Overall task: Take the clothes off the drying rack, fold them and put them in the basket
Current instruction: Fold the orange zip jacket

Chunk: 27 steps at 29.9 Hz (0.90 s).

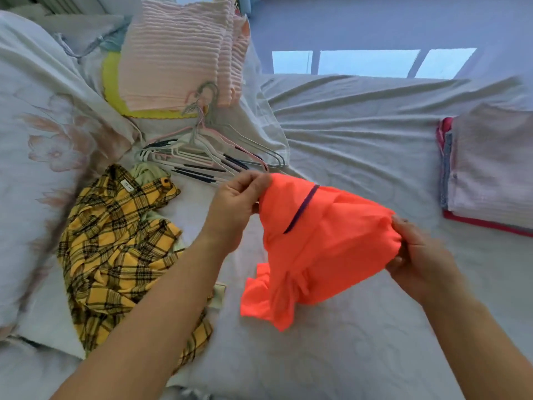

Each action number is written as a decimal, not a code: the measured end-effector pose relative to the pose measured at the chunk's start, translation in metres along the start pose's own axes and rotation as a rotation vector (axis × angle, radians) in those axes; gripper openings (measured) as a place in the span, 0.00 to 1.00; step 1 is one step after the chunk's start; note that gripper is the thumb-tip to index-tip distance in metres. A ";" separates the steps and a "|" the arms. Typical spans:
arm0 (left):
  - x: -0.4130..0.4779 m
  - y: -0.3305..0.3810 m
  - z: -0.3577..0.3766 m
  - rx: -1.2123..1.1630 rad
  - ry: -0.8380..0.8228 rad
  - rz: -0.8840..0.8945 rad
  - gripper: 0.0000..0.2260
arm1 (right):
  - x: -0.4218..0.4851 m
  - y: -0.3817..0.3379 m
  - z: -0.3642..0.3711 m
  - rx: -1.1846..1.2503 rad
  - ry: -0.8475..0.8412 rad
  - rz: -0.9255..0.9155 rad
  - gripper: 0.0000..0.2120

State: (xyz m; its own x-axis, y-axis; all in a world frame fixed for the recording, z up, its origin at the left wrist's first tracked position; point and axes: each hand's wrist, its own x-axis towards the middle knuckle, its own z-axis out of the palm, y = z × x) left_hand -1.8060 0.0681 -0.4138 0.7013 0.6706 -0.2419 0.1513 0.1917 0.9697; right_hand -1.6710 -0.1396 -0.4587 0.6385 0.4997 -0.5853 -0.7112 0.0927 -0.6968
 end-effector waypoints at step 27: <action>-0.031 -0.215 0.022 0.319 0.030 -0.411 0.13 | 0.036 0.136 -0.095 -0.372 0.293 -0.038 0.21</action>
State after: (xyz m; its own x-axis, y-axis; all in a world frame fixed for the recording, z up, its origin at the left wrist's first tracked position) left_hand -1.8453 -0.0094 -0.6144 0.5197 0.6070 -0.6012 0.6183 0.2184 0.7550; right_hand -1.7163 -0.1910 -0.6141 0.7563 0.2326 -0.6115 -0.5662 -0.2356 -0.7899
